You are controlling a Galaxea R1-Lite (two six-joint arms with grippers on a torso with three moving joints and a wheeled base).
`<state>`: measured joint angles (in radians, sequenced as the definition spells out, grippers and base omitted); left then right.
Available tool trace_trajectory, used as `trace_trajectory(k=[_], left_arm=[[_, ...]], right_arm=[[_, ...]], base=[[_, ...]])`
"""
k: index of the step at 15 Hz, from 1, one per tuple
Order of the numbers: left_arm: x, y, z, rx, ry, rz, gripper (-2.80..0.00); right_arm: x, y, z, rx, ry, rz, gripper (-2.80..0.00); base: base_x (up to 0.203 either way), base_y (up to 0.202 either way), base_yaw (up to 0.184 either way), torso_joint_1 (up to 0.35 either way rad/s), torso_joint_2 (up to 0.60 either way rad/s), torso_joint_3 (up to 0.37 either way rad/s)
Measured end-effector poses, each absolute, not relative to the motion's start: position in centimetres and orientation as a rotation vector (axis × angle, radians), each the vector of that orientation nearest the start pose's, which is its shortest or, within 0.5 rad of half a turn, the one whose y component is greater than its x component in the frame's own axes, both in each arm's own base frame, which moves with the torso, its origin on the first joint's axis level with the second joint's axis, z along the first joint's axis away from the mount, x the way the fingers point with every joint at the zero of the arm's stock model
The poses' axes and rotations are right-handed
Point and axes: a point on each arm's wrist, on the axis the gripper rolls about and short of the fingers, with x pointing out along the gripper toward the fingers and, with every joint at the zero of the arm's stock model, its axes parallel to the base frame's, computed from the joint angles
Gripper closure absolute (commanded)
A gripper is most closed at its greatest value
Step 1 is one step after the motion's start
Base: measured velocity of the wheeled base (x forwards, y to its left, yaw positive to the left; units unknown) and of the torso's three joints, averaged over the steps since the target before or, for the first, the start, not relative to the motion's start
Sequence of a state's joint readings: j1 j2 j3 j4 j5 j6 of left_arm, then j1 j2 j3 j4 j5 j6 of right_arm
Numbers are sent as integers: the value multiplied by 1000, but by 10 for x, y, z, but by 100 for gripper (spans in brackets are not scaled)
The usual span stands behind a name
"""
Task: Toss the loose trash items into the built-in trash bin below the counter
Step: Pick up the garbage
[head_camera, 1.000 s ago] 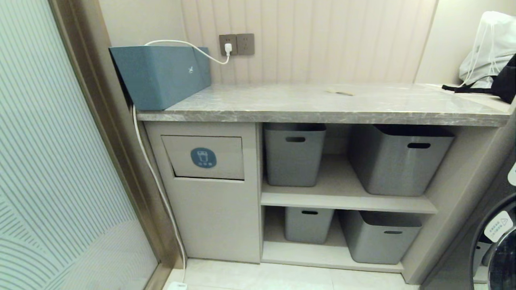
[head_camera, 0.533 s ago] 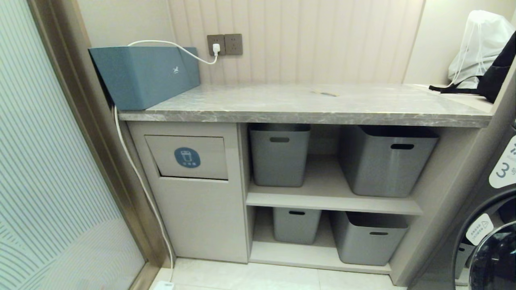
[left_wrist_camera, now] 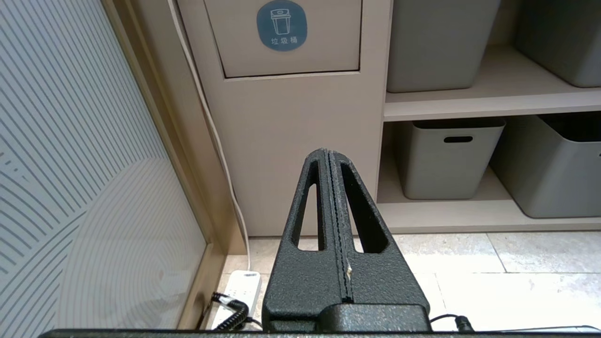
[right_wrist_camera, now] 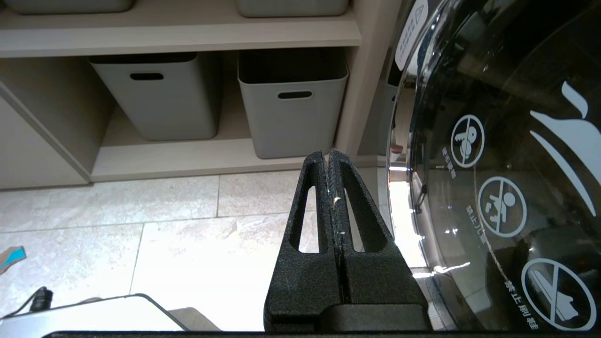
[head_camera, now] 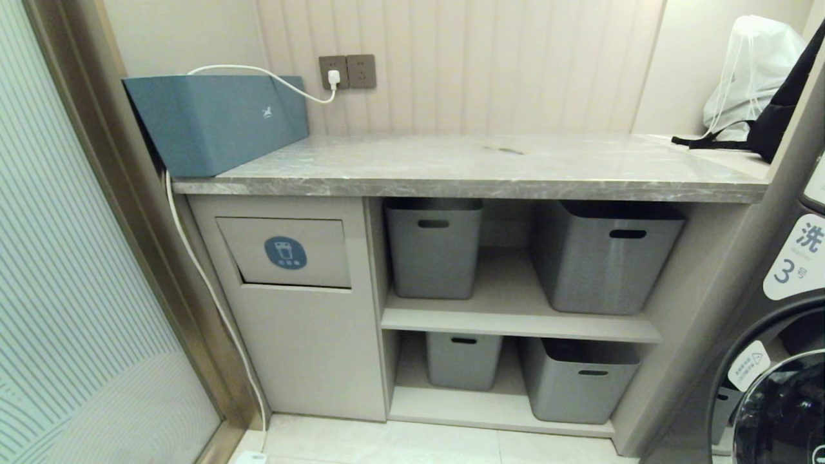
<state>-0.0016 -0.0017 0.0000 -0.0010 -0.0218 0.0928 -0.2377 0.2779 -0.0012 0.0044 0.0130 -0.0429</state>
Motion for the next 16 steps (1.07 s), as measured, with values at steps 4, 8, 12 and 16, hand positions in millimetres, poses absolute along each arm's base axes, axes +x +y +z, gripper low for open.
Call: trace_trajectory(k=[4,8,12,16], left_arm=[[-23,-1,76,95,-4,-31,0],[-23,-1,76,96,-4,-26,0],[-23,0,76,94,-4,-25,0],[-23,0,76,92,-4,-23,0]], right_arm=[[-1,1,79,-3,283,-218,0],[-1,1,78,-3,285,-220,0],[-1,0,78,14,283,-228,0],[-1,0,79,14,282,-226,0]], base=[[0,0,0,0,0,0],[0,0,0,2,-1,-110],[0,0,0,3,1,-189],[0,0,0,3,0,-197]])
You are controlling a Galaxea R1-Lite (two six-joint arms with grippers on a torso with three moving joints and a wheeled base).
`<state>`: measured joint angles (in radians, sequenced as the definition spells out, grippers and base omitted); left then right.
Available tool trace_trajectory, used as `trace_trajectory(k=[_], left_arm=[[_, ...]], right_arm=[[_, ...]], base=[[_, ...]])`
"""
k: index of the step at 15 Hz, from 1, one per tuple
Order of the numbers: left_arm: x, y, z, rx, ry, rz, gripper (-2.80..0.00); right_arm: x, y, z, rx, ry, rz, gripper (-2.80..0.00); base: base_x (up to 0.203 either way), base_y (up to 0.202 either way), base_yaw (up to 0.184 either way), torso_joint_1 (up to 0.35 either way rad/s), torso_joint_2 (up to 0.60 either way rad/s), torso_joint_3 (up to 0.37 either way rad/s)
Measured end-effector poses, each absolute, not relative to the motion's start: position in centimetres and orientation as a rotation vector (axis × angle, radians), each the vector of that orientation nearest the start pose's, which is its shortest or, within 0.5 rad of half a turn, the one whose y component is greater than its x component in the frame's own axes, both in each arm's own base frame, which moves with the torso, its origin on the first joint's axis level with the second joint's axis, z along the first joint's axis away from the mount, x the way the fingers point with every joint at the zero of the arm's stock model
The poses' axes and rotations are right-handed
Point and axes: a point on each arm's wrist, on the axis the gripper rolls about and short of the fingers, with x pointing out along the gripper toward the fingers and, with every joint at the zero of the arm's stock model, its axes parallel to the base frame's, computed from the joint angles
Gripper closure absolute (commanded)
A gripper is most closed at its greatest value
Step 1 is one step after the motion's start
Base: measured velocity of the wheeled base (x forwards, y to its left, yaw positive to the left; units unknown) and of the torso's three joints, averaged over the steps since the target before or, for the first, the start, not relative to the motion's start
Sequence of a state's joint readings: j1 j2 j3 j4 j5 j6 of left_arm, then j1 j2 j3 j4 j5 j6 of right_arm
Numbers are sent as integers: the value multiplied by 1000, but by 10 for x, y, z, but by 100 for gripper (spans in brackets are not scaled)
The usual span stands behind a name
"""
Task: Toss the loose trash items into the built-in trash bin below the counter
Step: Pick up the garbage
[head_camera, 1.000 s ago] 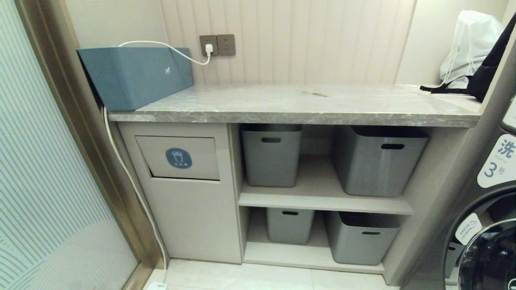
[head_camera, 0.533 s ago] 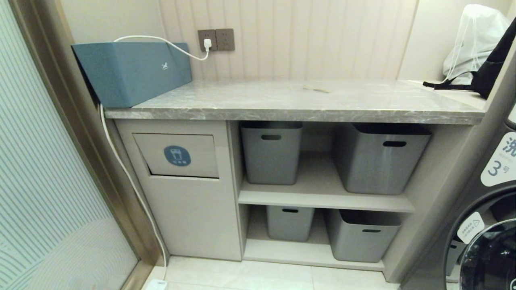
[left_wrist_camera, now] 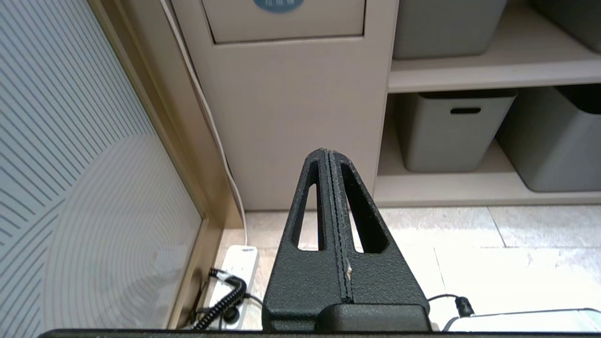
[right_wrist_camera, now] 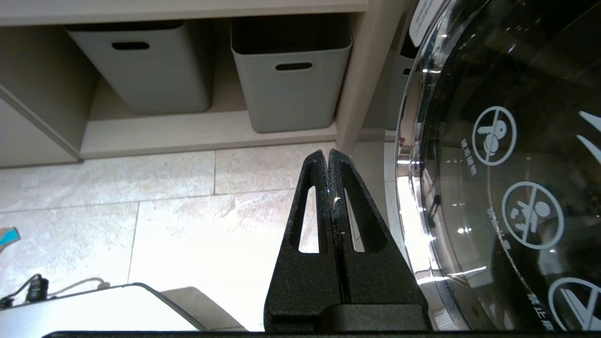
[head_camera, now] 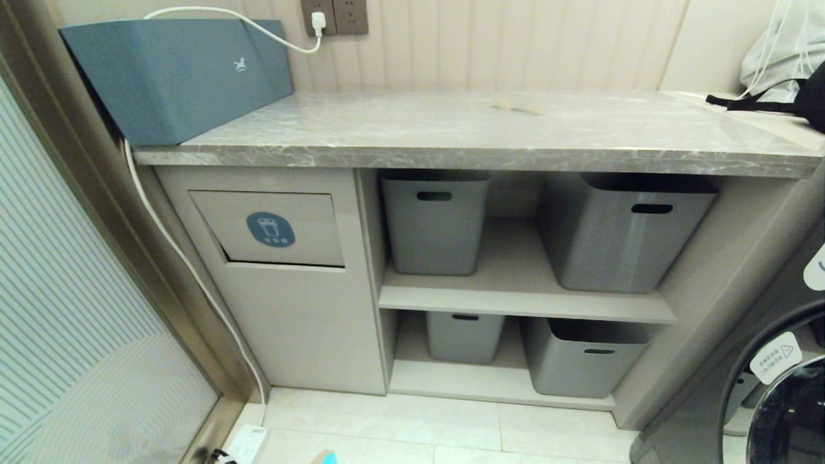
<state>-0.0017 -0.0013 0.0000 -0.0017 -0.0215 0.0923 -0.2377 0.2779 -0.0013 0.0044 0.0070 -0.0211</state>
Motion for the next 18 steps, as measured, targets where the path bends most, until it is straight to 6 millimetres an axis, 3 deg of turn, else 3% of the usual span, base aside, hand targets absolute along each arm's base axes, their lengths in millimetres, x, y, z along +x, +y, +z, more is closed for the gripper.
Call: trace_trajectory(k=[18], left_arm=[[-23,0,76,92,-3,-23,0]], right_arm=[[-1,0,79,14,281,-226,0]], base=[[0,0,0,4,2,-198]])
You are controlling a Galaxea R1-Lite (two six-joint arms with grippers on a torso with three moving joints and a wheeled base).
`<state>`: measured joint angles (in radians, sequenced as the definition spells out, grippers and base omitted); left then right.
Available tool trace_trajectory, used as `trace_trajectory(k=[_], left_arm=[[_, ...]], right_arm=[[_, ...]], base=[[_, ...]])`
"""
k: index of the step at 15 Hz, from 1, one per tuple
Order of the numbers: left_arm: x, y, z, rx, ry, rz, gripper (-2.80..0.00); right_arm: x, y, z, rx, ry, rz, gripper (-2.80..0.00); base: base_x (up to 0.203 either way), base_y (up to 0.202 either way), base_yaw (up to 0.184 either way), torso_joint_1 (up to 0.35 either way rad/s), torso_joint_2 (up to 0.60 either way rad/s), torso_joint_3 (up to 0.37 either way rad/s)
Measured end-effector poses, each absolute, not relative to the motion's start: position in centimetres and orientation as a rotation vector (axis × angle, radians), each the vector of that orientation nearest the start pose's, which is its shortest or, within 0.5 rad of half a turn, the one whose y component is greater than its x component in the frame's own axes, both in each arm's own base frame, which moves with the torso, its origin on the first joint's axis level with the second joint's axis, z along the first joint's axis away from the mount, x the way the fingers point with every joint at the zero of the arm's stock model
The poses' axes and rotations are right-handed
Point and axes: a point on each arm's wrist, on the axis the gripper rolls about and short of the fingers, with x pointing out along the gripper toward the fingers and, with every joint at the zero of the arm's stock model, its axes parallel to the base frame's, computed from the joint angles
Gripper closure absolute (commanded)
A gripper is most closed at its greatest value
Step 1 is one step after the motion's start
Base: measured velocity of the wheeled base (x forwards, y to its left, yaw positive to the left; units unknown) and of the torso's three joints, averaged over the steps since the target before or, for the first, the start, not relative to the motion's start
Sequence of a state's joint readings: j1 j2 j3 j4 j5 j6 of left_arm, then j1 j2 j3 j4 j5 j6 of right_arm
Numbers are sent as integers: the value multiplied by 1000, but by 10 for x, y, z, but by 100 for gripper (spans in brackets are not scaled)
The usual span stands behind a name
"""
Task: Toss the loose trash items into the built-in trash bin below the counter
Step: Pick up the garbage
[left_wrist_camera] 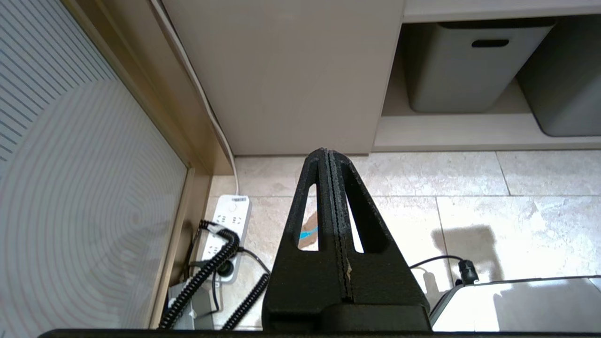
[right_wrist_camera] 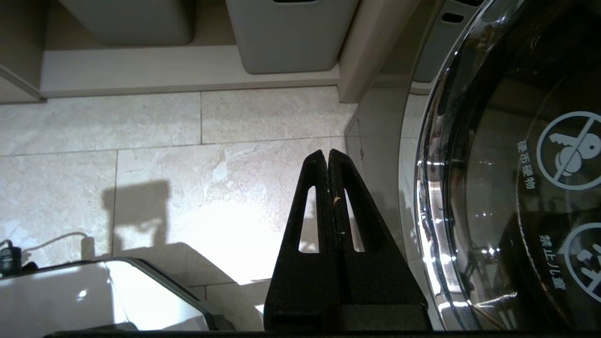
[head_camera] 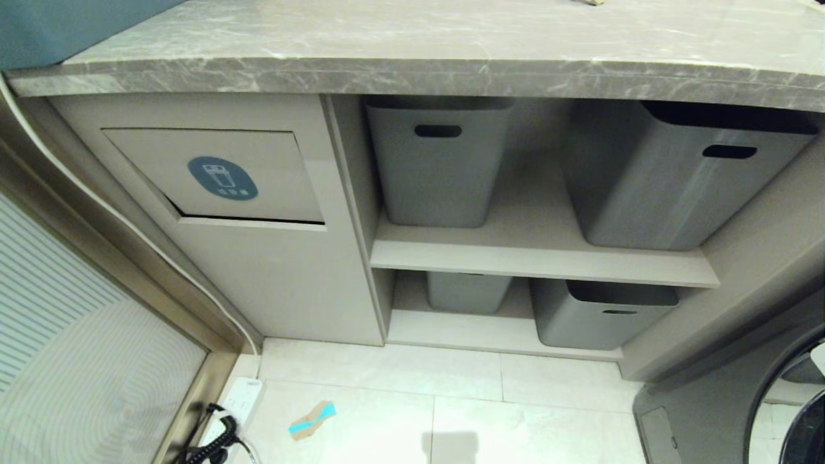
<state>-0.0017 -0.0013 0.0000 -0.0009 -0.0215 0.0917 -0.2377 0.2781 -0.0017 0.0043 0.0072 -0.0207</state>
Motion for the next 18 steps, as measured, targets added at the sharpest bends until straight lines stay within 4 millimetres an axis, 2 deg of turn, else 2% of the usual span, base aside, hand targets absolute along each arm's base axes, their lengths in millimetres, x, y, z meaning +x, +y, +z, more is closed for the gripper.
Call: trace_trajectory(k=[18], left_arm=[[-23,0,76,67,-5,-18,0]], right_arm=[[-1,0,79,14,283,-226,0]], base=[[0,0,0,1,3,-197]])
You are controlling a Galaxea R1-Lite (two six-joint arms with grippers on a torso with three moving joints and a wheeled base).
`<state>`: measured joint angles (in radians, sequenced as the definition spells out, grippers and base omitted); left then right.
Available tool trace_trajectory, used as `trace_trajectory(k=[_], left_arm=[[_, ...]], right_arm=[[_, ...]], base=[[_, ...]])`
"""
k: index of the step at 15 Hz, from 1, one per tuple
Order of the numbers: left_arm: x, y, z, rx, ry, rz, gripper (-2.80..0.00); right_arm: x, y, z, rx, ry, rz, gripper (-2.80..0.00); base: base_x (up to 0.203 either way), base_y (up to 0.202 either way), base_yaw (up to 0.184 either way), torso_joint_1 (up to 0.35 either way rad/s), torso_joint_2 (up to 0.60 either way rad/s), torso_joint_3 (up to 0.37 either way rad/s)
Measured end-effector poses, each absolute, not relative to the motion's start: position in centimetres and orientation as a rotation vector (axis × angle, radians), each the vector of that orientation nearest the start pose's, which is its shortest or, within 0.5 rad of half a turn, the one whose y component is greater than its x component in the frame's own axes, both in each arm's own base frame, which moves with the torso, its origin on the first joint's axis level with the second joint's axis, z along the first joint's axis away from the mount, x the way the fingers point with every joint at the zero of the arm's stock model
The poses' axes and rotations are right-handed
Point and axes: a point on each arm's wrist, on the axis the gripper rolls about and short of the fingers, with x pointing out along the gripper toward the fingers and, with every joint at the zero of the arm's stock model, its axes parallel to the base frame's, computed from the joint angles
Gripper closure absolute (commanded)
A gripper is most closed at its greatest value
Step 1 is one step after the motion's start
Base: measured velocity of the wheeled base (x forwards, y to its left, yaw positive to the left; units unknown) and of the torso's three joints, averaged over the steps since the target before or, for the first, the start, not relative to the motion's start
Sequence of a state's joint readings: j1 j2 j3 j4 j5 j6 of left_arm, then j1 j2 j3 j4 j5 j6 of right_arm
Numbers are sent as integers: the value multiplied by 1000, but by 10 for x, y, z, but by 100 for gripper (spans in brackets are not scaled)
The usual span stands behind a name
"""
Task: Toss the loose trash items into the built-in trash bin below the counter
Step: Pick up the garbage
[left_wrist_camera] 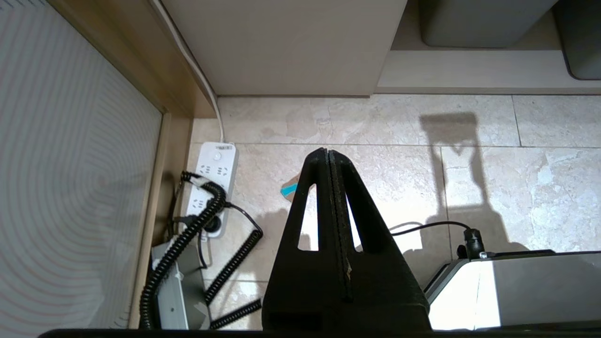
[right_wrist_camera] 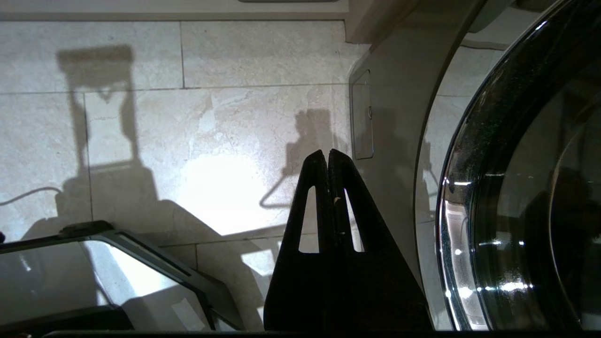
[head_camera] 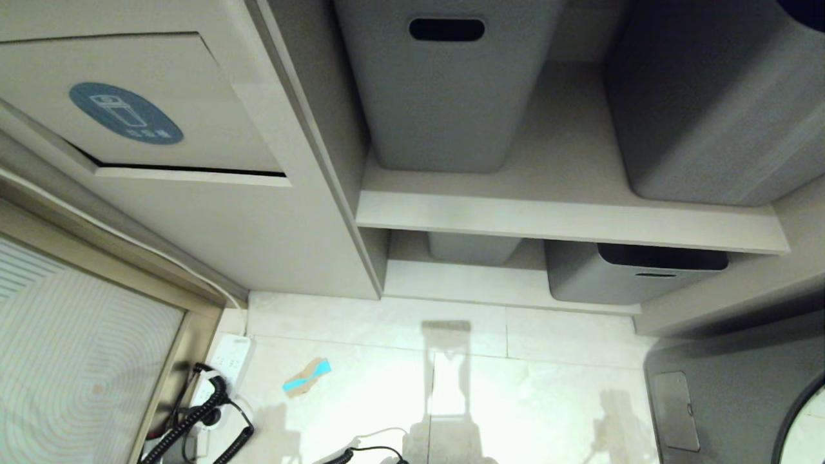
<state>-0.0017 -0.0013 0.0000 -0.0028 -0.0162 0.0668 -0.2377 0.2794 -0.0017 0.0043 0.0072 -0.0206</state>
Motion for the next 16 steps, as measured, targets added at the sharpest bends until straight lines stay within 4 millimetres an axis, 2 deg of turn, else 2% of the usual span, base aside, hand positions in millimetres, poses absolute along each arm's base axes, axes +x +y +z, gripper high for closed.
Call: trace_trajectory(k=[16], left_arm=[[-23,0,76,66,-2,-11,0]], right_arm=[[-1,0,79,14,283,-226,0]], base=[[0,0,0,1,2,-196]])
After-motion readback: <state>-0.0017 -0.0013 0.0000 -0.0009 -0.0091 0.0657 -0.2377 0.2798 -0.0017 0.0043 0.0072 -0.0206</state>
